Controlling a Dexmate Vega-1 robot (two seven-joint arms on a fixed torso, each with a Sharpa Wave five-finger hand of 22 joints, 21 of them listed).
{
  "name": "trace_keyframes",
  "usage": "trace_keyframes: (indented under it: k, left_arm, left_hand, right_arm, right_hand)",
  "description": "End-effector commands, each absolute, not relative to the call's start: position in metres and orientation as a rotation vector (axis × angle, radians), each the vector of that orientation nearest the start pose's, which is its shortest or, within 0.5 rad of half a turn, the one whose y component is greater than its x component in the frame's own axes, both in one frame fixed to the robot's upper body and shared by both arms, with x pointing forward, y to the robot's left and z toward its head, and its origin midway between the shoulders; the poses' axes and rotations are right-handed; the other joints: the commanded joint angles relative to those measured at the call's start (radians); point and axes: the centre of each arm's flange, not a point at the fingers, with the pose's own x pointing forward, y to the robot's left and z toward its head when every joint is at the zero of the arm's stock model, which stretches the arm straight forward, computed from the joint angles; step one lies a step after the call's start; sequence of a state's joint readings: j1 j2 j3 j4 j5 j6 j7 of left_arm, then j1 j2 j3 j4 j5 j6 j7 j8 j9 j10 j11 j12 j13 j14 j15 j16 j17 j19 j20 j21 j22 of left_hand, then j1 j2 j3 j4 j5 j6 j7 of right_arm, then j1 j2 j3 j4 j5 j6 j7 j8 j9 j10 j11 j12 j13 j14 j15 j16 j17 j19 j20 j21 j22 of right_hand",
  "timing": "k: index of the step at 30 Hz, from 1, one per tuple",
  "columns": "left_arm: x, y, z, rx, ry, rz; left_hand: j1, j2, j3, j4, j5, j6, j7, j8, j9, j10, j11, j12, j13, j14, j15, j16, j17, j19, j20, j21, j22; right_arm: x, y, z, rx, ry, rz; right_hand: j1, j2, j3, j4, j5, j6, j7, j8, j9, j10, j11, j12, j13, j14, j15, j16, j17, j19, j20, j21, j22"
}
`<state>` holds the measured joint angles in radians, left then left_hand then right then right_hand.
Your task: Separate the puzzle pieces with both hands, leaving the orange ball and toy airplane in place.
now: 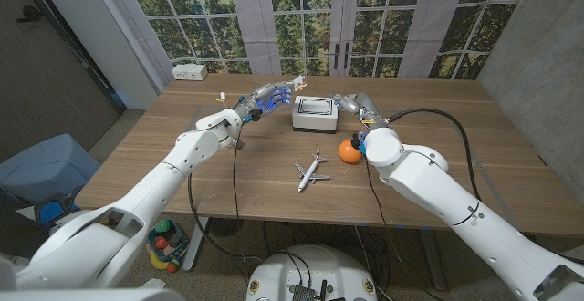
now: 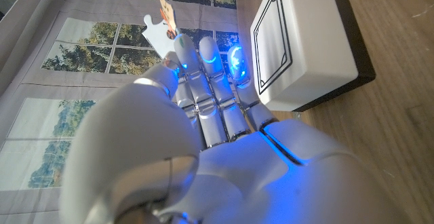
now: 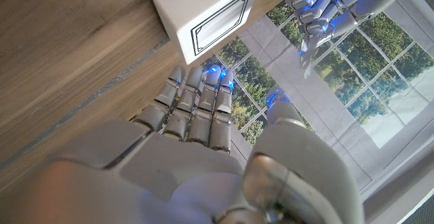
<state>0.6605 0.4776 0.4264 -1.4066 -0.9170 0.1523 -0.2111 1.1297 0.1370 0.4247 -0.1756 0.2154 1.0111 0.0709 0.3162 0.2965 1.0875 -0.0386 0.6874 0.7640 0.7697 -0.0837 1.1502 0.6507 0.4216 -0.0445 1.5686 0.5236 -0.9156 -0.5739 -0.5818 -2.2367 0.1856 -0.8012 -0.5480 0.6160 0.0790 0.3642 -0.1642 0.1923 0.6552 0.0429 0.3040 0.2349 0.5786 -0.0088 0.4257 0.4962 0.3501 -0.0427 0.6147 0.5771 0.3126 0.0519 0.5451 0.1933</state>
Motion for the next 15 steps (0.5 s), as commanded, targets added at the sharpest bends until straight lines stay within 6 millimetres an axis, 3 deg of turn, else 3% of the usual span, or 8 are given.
trace_keyframes:
  k: [1, 15]
  left_arm:
    - [0.662, 0.193, 0.046, -0.183, -0.369, -0.626]
    - [0.667, 0.193, 0.046, -0.175, -0.355, -0.641]
  left_hand:
    - [0.007, 0.002, -0.005, -0.001, 0.01, 0.048, 0.021, -0.004, 0.205, 0.001, 0.0, -0.007, 0.005, -0.006, -0.087, 0.003, 0.004, -0.003, -0.042, 0.003, 0.0]
    - [0.004, 0.0, -0.005, 0.0, 0.011, 0.052, 0.023, -0.012, 0.208, 0.004, 0.0, -0.009, 0.007, -0.005, -0.086, 0.001, 0.002, -0.004, -0.042, 0.004, -0.003]
  right_arm:
    - [0.52, -0.117, 0.019, -0.556, -0.414, -0.065]
    - [0.528, -0.103, 0.025, -0.541, -0.421, -0.059]
  right_hand:
    - [0.011, -0.004, -0.005, 0.002, -0.002, 0.009, 0.002, 0.009, 0.003, 0.001, 0.006, 0.006, 0.007, 0.011, -0.023, 0.009, 0.006, 0.012, -0.001, 0.006, 0.001]
    - [0.04, -0.001, -0.003, -0.007, 0.001, 0.016, 0.0, 0.013, 0.005, 0.011, -0.002, 0.016, 0.024, 0.022, -0.025, 0.025, 0.022, 0.017, -0.004, 0.01, 0.001]
